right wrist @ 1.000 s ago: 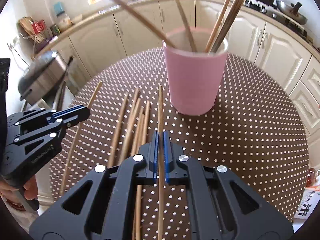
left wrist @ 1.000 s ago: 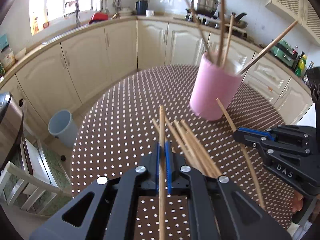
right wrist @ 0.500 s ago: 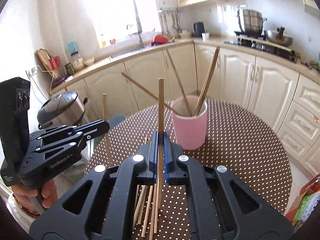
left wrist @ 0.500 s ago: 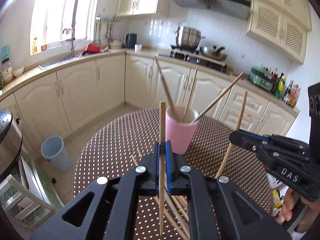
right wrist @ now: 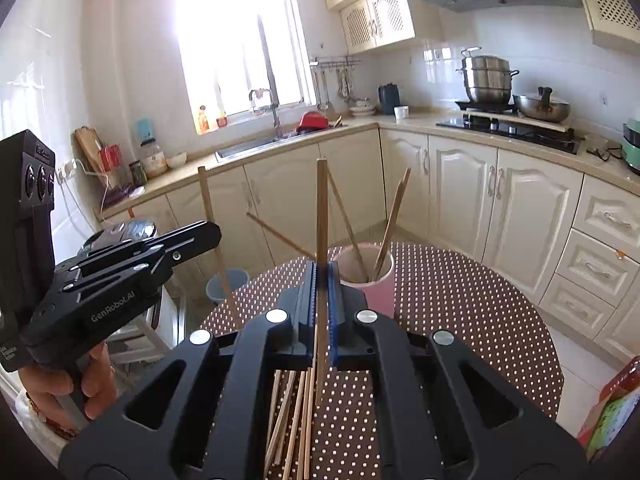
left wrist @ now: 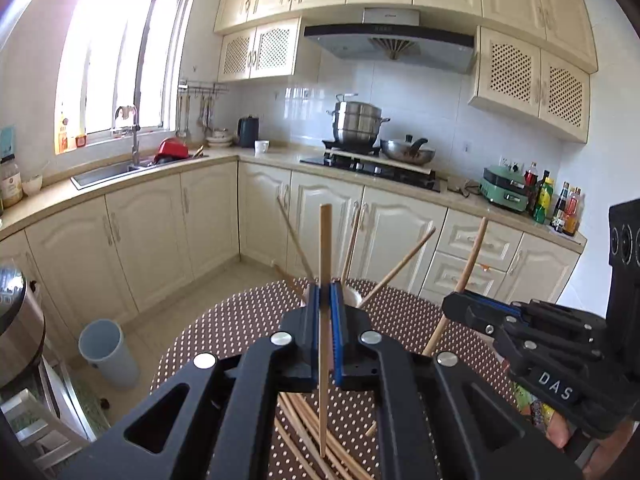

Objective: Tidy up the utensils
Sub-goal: 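Carry both held chopsticks up over the pink cup and lower them in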

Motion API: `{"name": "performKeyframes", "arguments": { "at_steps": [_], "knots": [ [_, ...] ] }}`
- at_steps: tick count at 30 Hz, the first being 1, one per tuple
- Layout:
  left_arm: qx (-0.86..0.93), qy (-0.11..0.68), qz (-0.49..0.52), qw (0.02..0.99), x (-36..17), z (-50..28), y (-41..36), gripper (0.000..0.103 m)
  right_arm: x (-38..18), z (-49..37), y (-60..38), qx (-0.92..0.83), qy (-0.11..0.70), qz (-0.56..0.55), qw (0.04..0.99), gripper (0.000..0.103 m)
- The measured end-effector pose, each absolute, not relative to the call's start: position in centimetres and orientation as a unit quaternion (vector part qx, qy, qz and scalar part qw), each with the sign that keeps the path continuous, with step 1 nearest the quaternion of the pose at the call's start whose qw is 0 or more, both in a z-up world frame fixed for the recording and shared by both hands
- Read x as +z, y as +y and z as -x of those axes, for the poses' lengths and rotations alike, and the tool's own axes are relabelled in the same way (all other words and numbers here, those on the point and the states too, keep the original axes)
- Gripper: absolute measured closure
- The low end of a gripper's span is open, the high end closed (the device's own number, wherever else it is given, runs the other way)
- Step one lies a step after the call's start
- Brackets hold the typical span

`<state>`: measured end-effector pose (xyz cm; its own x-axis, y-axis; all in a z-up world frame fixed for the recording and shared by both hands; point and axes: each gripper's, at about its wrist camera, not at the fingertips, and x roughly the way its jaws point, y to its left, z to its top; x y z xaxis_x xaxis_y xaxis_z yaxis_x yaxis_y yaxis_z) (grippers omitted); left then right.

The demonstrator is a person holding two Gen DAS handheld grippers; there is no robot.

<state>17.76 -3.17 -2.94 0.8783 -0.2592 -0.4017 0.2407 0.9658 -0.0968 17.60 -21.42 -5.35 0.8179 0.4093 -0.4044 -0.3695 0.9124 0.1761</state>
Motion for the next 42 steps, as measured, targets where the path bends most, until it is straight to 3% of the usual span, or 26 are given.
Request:
{"name": "performKeyframes", "arguments": {
  "at_steps": [18,42],
  "knots": [
    [-0.120,0.110,0.053,0.985,2.9,-23.6,-6.4,0.097,-2.3,-20.9,-22.7,0.181,0.137,-0.077,0.971,0.098],
    [-0.114,0.131,0.055,0.983,-2.3,-28.7,-7.8,0.097,-2.7,-24.9,-22.9,0.157,0.110,-0.075,0.978,0.098]
  ]
}}
